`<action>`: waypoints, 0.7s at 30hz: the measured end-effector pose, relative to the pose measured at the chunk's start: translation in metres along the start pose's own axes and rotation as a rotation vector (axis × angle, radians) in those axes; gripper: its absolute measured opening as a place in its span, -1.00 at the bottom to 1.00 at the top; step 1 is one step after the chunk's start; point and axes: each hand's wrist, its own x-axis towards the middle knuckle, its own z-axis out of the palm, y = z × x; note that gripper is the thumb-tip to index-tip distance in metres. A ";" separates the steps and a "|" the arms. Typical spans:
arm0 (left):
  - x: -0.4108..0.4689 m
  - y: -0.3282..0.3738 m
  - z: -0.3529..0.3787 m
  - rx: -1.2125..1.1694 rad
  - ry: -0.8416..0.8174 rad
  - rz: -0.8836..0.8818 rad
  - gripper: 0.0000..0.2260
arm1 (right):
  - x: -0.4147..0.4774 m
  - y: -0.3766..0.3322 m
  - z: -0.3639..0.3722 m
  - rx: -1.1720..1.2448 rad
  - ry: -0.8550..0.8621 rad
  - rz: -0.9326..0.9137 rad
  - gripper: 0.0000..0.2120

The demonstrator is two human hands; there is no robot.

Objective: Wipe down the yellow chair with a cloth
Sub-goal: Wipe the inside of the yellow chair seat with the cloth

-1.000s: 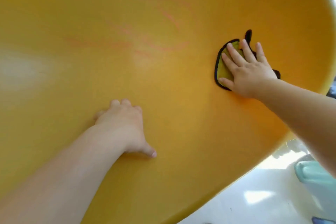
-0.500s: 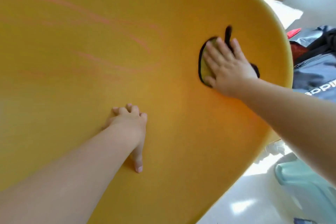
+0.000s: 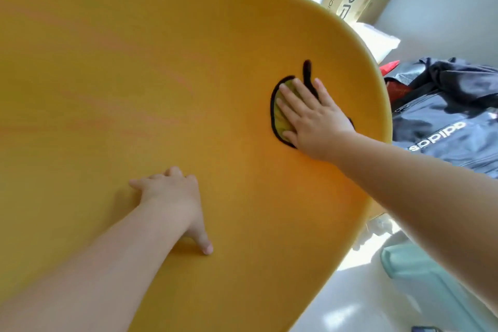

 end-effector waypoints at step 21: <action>0.033 0.069 -0.011 -0.040 0.087 0.258 0.55 | -0.013 -0.012 0.002 0.064 -0.042 -0.045 -0.28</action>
